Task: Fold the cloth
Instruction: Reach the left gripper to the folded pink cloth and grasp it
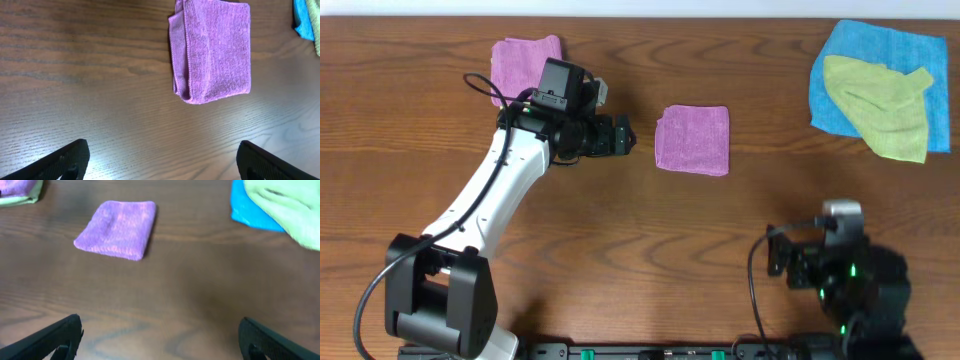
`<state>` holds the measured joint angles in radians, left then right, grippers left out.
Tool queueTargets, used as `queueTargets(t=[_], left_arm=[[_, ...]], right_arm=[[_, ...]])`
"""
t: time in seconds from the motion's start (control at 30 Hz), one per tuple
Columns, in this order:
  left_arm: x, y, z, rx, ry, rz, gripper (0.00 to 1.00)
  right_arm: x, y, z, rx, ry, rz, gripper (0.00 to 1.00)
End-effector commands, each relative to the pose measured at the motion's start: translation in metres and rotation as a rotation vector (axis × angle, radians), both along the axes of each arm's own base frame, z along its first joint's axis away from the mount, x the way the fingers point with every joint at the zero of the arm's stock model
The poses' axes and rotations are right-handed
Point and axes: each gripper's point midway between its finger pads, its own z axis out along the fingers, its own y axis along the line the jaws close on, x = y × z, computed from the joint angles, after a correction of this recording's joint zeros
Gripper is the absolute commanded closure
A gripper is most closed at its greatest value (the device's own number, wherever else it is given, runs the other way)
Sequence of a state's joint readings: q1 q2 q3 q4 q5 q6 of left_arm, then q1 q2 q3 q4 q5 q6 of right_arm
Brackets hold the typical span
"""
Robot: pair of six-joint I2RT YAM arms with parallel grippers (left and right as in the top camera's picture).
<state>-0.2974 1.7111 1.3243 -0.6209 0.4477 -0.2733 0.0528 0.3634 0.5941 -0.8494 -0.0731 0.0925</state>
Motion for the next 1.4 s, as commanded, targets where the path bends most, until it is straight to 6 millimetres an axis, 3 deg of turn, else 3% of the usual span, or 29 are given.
queueTargets(t=[0.0, 0.07, 0.3, 0.47, 0.6, 0.77, 0.93, 1.03, 1.2, 1.37], left_arm=[[0.003, 0.0, 0.013, 0.004, -0.047, -0.02, 0.05], [0.003, 0.0, 0.013, 0.003, -0.048, -0.02, 0.05], [0.002, 0.0, 0.013, 0.003, -0.046, -0.02, 0.05], [-0.003, -0.011, 0.013, 0.011, -0.053, -0.057, 0.05], [-0.019, -0.039, 0.01, 0.046, -0.067, -0.13, 0.05], [-0.047, -0.1, 0.018, -0.011, -0.07, -0.183, 0.05], [-0.062, -0.132, 0.024, -0.042, -0.091, -0.202, 0.05], [-0.066, -0.138, 0.025, -0.081, -0.035, -0.121, 0.05], [-0.066, -0.143, 0.028, -0.194, 0.153, 0.164, 0.05], [-0.054, -0.131, 0.025, -0.159, 0.119, 0.235, 0.05]], right_arm=[[-0.013, -0.016, -0.017, 0.016, 0.007, -0.119, 0.01], [-0.011, -0.024, -0.018, 0.052, -0.018, -0.198, 0.01], [-0.023, -0.027, -0.036, 0.034, 0.061, -0.213, 0.01], [-0.029, -0.029, -0.055, -0.082, 0.117, -0.145, 0.01], [-0.026, -0.029, -0.072, -0.091, 0.139, -0.137, 0.01], [-0.027, -0.029, -0.083, -0.092, 0.161, -0.136, 0.01], [-0.027, -0.029, -0.084, -0.092, 0.163, -0.135, 0.01], [-0.027, -0.029, -0.084, -0.092, 0.163, -0.135, 0.01], [-0.027, -0.029, -0.084, -0.092, 0.163, -0.135, 0.01], [-0.027, -0.029, -0.084, -0.092, 0.163, -0.135, 0.01]])
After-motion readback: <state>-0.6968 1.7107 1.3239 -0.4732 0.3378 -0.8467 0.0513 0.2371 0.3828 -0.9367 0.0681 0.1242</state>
